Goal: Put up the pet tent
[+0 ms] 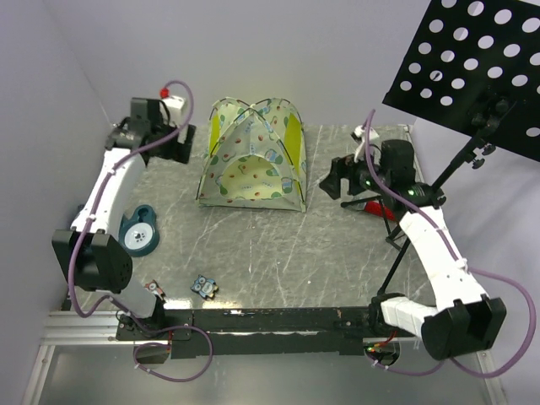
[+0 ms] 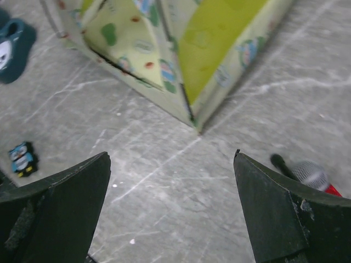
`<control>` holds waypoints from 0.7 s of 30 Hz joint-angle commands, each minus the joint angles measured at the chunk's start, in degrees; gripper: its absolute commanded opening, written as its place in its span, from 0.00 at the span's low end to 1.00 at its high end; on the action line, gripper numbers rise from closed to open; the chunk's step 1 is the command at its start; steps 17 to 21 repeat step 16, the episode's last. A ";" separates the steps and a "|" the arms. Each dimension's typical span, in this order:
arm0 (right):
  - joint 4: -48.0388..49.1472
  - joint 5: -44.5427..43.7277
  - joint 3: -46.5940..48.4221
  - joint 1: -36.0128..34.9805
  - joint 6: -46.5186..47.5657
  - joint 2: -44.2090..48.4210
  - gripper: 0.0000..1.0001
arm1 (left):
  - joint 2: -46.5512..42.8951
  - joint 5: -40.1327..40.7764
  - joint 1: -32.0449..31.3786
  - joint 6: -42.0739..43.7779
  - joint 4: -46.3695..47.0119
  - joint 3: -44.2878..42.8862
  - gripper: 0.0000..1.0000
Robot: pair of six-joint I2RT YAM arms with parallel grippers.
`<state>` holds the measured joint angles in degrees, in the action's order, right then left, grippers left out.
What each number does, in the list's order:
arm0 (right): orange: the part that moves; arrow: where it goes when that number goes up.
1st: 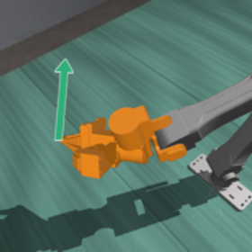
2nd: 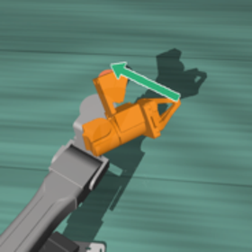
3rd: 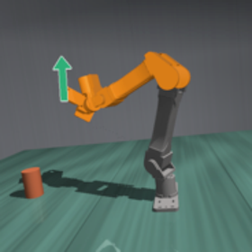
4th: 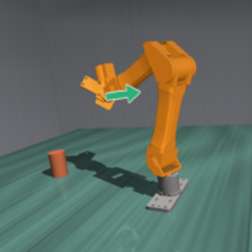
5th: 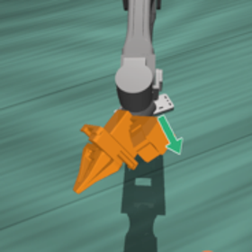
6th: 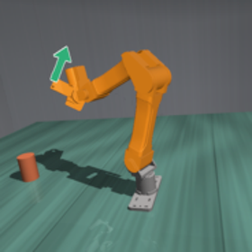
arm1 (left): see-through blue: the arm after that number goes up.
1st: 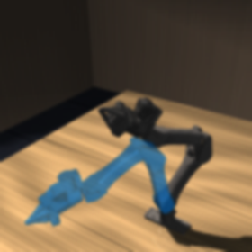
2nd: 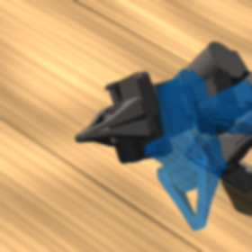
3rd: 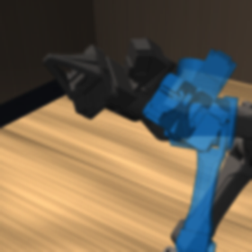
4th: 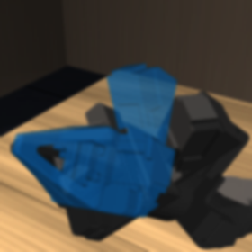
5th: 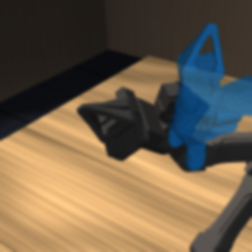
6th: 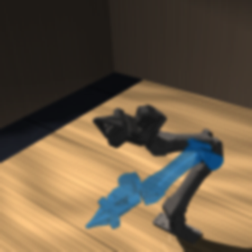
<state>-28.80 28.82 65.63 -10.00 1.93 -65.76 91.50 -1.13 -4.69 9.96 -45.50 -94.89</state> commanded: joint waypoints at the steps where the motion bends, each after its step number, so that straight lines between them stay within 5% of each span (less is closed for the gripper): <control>1: 3.04 -5.17 -6.02 3.49 0.70 5.28 1.00 | -6.06 -4.49 -4.36 -5.47 13.04 11.18 1.00; 8: 3.31 -7.02 -15.52 5.87 3.08 15.38 1.00 | -14.33 -4.24 -5.16 -9.17 19.48 26.50 1.00; 21: 4.98 -6.05 -16.50 6.13 3.34 17.42 1.00 | -17.76 -2.57 -5.16 -9.52 19.74 27.04 1.00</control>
